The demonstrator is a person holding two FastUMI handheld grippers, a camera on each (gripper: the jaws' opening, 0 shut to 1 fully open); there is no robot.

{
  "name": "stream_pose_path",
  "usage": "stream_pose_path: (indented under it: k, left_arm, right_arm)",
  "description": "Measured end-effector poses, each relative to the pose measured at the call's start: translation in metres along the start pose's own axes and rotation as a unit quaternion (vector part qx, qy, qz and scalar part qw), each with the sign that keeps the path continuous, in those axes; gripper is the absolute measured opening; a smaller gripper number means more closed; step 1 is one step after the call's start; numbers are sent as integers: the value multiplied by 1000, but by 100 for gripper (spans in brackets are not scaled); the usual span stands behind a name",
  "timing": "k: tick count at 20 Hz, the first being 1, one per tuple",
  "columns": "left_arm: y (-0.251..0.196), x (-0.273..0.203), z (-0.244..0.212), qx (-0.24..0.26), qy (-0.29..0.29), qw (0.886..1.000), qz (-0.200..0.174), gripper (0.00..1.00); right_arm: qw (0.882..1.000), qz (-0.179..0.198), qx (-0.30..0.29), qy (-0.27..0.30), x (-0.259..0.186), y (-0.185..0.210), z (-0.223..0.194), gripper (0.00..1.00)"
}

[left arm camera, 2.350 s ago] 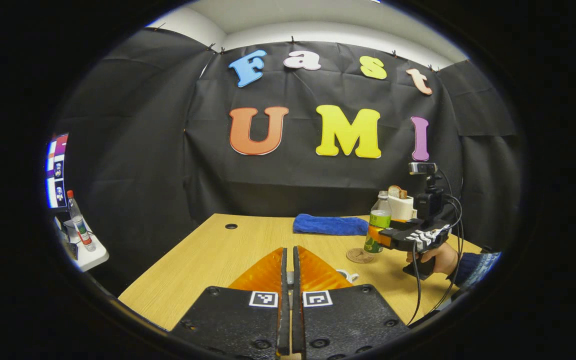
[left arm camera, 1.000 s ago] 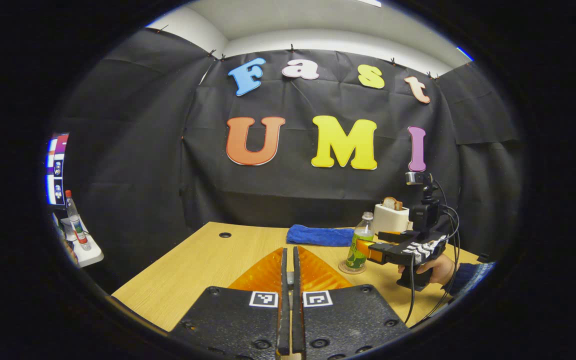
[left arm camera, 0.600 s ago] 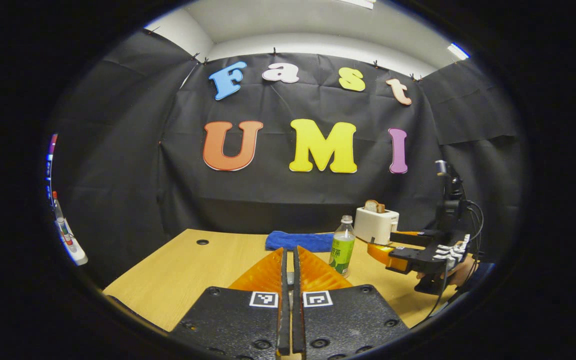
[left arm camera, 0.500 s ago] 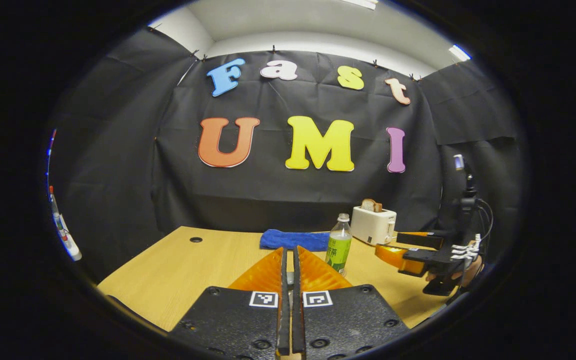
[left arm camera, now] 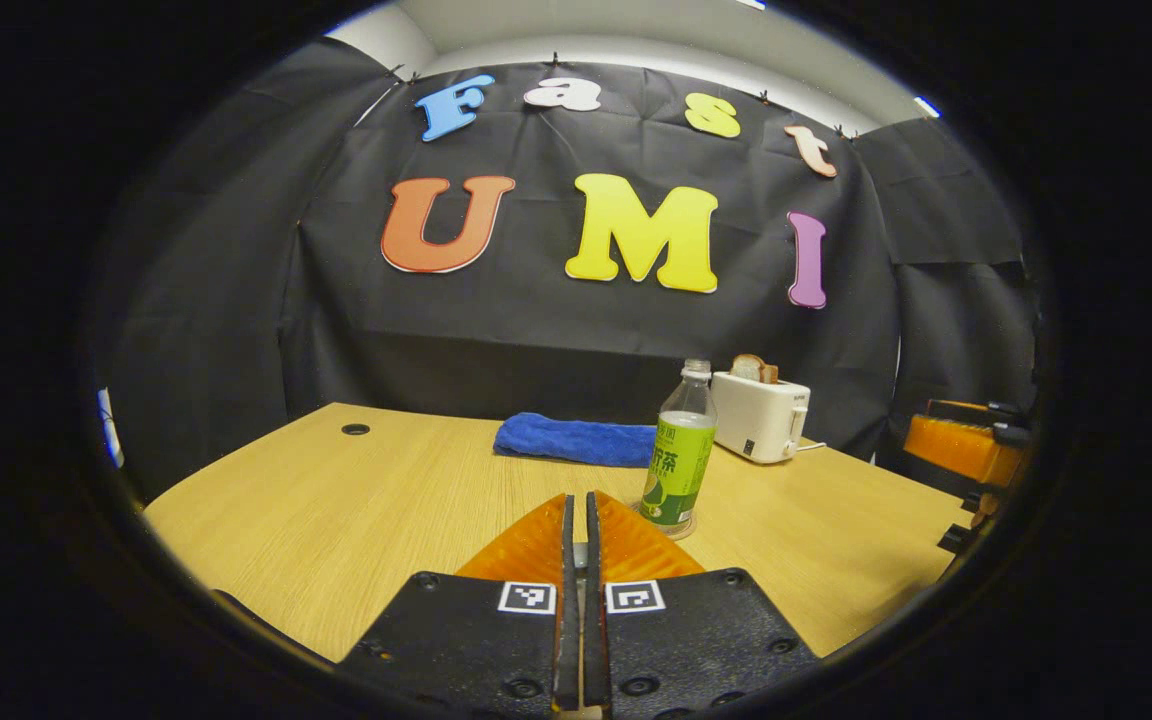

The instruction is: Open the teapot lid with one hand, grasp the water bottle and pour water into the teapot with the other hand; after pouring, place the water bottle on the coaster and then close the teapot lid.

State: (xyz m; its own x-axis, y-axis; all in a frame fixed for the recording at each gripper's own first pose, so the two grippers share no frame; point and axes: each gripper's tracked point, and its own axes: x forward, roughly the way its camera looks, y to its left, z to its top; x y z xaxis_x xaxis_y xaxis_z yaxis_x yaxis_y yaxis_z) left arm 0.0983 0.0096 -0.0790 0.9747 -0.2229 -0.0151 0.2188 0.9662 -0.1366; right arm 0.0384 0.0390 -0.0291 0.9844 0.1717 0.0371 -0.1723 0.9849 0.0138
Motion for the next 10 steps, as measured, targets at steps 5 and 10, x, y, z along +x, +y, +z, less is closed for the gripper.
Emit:
stream_pose_path:
  k: [5,10]
  left_arm:
    - [6,24,-26,-7,23,999,27,5]
    - [9,31,-30,-3,20,999,45,4]
  right_arm:
    - [1000,-5,1,-8,-13,-15,-3,92]
    - [1000,-6,7,-10,-12,-26,-6,92]
